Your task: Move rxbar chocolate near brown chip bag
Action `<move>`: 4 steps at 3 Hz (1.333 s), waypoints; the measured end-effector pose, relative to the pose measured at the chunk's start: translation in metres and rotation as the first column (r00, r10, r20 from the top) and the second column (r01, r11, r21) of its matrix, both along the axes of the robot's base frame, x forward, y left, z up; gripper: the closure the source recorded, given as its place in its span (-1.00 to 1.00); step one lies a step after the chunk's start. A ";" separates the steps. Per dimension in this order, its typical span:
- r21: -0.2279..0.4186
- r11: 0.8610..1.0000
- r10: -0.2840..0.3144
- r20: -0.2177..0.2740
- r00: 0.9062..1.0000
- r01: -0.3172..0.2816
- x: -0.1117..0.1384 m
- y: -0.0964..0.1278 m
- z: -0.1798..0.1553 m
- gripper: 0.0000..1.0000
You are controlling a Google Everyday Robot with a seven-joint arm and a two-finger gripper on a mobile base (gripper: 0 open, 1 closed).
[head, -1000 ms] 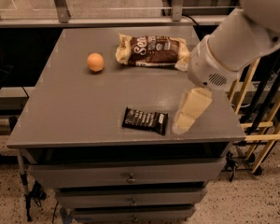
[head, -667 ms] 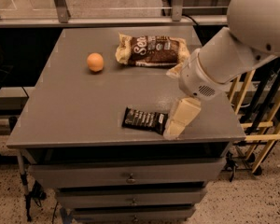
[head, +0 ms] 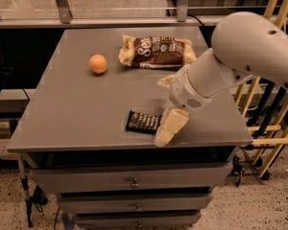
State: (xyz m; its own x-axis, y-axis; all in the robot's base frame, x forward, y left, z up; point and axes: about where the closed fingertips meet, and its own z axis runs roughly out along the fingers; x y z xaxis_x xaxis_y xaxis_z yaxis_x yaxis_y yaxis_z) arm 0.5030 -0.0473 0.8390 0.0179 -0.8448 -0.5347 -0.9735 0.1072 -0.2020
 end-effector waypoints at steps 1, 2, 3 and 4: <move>0.025 1.000 0.011 0.001 1.000 -0.011 0.009 0.016 -0.011 -1.00; 0.038 0.999 0.002 0.007 1.000 -0.002 0.015 0.021 -0.014 -0.62; 0.047 0.999 -0.008 0.007 1.000 0.008 0.019 0.023 -0.015 -0.17; 0.052 0.999 -0.015 0.006 1.000 0.014 0.022 0.022 -0.016 0.30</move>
Offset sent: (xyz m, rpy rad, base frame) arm 0.0248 0.0245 -0.0206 0.0569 -0.0100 -0.0147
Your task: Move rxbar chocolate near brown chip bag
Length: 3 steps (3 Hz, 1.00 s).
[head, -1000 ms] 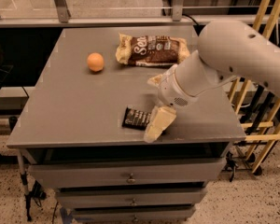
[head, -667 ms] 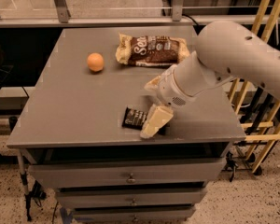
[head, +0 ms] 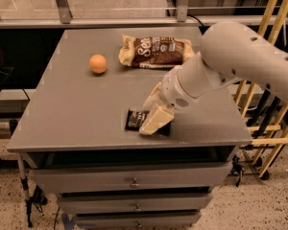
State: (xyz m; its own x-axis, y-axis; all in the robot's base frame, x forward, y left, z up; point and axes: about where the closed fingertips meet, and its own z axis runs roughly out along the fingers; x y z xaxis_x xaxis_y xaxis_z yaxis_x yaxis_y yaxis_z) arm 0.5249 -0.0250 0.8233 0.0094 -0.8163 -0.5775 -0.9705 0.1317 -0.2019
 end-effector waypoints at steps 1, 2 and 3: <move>0.000 1.000 0.000 0.000 1.000 0.000 0.000 0.000 0.005 0.73; 0.000 1.000 0.000 0.000 1.000 0.000 0.000 0.000 0.005 1.00; 0.046 0.999 -0.017 0.046 0.999 0.015 0.009 -0.017 0.022 1.00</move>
Offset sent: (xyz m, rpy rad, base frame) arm 0.0121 -0.0291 0.0101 0.0772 -0.0265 -0.0422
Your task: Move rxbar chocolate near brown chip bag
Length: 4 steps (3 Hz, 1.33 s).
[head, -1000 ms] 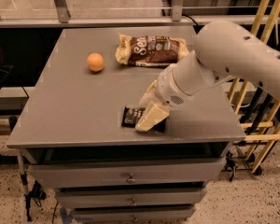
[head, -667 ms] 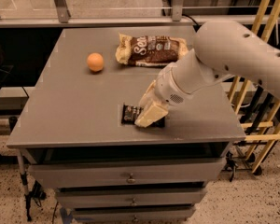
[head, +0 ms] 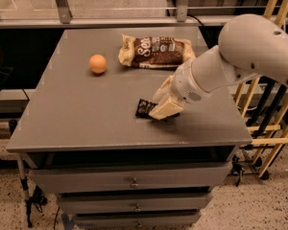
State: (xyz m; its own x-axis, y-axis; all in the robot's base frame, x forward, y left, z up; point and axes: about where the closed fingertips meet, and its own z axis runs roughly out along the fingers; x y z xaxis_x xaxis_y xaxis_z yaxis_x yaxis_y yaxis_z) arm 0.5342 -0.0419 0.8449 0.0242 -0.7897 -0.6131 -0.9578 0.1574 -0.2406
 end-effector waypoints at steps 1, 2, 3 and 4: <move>0.045 0.999 -0.031 0.095 0.995 0.027 0.016 -0.025 0.038 1.00; 0.063 0.997 -0.050 0.169 0.984 0.040 0.025 -0.042 0.073 1.00; 0.063 0.997 -0.050 0.169 0.984 0.040 0.025 -0.042 0.073 1.00; 0.062 0.997 -0.046 0.171 0.984 0.036 0.025 -0.040 0.074 0.65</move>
Offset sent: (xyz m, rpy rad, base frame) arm 0.0359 -0.0700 0.1101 0.0792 -0.2492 -0.0744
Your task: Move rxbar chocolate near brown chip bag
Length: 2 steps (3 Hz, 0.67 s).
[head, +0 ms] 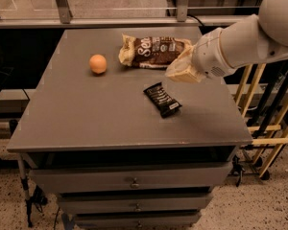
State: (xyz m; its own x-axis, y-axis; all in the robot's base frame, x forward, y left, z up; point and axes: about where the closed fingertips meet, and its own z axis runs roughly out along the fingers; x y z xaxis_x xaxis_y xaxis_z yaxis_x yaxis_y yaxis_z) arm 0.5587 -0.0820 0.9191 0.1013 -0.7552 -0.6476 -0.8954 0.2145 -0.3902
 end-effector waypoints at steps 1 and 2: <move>0.002 1.000 -0.007 -0.004 1.000 0.007 -0.001 0.003 -0.001 0.03; 0.021 0.997 -0.070 -0.037 0.997 0.071 -0.005 0.008 -0.010 -0.43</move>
Offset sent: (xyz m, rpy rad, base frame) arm -0.0084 0.0100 -0.0240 0.0512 0.0804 -0.1598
